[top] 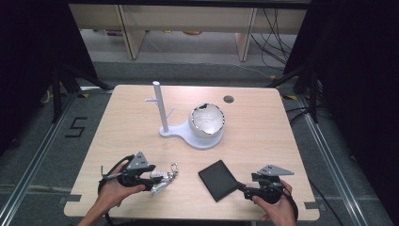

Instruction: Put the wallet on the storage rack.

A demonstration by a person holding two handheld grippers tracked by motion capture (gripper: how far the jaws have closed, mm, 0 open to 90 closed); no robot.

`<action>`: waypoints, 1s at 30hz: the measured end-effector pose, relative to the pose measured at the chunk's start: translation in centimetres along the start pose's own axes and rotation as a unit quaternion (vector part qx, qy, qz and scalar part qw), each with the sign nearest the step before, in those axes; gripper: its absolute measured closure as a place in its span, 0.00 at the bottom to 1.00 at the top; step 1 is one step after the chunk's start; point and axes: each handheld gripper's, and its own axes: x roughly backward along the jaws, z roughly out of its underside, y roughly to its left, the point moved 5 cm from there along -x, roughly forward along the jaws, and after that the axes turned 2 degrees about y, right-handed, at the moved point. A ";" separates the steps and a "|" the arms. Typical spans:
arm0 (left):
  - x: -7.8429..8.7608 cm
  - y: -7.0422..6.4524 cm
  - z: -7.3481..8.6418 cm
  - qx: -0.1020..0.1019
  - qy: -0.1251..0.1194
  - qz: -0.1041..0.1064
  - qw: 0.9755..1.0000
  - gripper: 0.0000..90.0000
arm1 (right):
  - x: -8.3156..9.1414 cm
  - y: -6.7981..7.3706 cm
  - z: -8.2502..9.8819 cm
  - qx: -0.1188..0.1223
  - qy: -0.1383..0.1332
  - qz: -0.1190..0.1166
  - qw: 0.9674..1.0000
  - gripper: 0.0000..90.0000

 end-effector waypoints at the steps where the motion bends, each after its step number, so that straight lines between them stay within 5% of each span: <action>1: -0.3 -0.1 -0.5 -0.004 0.002 0.001 1.000 0.64 | 0.1 -0.1 0.0 0.024 0.011 0.003 1.000 0.36; 2: -0.7 -0.2 -1.1 -0.010 0.002 0.002 1.000 0.64 | 0.1 -0.1 0.0 0.024 0.011 0.003 1.000 0.36; 3: -1.3 -0.2 -1.9 -0.040 0.005 0.028 0.999 0.68 | 0.0 0.1 0.1 0.023 0.014 -0.007 1.000 0.36; 4: -1.5 -0.4 -2.3 -0.019 0.002 0.006 1.000 0.74 | 0.0 0.1 0.1 0.033 0.016 -0.002 0.999 0.38; 5: -2.0 -0.4 -2.9 -0.049 0.004 0.039 0.998 0.78 | 0.0 0.2 0.1 0.040 0.018 -0.006 0.999 0.38; 8: -3.7 -0.9 -5.2 -0.084 0.020 0.040 0.995 0.89 | 0.0 0.5 0.4 0.052 0.031 -0.008 0.998 0.41; 11: -4.6 -1.2 -6.3 -0.096 0.031 0.048 0.994 0.94 | 0.1 0.8 0.5 0.038 0.038 -0.019 0.998 0.40; 12: -5.1 -1.3 -6.9 -0.101 0.034 0.051 0.993 0.94 | 0.2 1.2 0.6 0.011 0.050 -0.025 0.998 0.38; 13: -5.7 -1.3 -7.5 -0.112 0.046 0.049 0.991 0.95 | 0.0 0.8 0.6 0.027 0.042 -0.021 0.999 0.37; 15: -6.9 -1.6 -8.6 -0.121 0.056 0.052 0.990 0.96 | 0.1 1.0 0.7 0.004 0.048 -0.035 0.998 0.38; 17: -7.8 -1.8 -9.3 -0.123 0.058 0.057 0.989 0.97 | 0.1 1.1 0.8 0.004 0.049 -0.035 0.998 0.38; 18: -8.2 -1.8 -9.6 -0.126 0.062 0.057 0.988 0.97 | 0.2 1.6 1.0 -0.022 0.065 -0.038 0.997 0.38; 27: -10.9 -2.7 -11.4 -0.133 0.073 0.076 0.985 0.99 | -0.1 2.0 1.4 -0.032 0.059 -0.035 0.997 0.30; 28: -11.6 -3.0 -11.7 -0.125 0.077 0.079 0.986 0.99 | -0.1 2.3 1.6 -0.045 0.063 -0.037 0.996 0.30; 29: -11.8 -3.5 -11.6 -0.083 0.080 0.066 0.991 0.99 | -0.3 2.4 1.7 -0.037 0.048 -0.046 0.997 0.30; 30: -12.1 -3.4 -11.7 -0.089 0.082 0.062 0.991 0.99 | -0.1 2.5 1.9 -0.038 0.061 -0.043 0.996 0.30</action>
